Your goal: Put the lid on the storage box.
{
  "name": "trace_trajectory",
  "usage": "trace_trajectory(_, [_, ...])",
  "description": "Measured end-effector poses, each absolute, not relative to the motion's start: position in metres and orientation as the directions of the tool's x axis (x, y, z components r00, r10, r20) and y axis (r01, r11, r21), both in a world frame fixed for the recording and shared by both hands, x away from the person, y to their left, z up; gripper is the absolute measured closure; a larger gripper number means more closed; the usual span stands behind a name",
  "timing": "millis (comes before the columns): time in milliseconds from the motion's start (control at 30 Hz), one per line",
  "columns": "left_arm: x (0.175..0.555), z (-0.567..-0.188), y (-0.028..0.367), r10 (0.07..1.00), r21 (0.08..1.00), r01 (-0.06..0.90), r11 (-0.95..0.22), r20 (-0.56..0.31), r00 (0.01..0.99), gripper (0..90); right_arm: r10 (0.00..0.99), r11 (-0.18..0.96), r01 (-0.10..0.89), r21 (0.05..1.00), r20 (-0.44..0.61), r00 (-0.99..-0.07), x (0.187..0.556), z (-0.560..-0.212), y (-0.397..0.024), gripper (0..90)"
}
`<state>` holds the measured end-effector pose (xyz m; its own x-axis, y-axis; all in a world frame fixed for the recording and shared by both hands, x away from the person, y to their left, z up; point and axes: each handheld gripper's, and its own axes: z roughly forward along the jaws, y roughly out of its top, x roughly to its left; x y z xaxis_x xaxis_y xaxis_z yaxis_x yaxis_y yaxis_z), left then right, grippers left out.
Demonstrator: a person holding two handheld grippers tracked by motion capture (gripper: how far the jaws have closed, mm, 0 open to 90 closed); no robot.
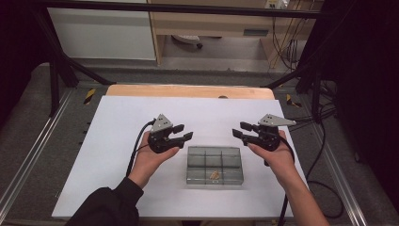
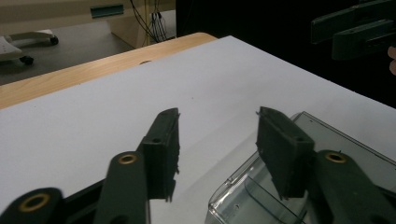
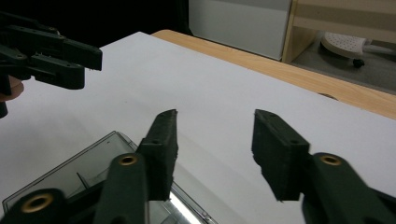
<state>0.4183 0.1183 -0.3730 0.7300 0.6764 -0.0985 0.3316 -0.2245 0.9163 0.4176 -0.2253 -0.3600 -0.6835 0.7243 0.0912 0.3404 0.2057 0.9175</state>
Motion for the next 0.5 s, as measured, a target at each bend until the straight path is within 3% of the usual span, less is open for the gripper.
trace_trajectory(133, [0.418,-0.374,0.115,0.68,0.916,0.322,-0.239,-0.078,0.729,35.4,0.734,0.208,0.341,0.917,0.084,-0.674,0.417,-0.359,-0.221,38.2])
trace_trajectory(333, [0.417,-0.373,0.109,0.693,0.913,0.329,-0.241,-0.075,0.717,24.2,0.749,0.2,0.343,0.918,0.083,-0.658,0.418,-0.358,-0.217,30.3])
trace_trajectory(500, [0.418,-0.373,0.108,0.699,0.913,0.33,-0.242,-0.072,0.711,11.7,0.763,0.201,0.328,0.923,0.062,-0.643,0.418,-0.356,-0.214,17.6])
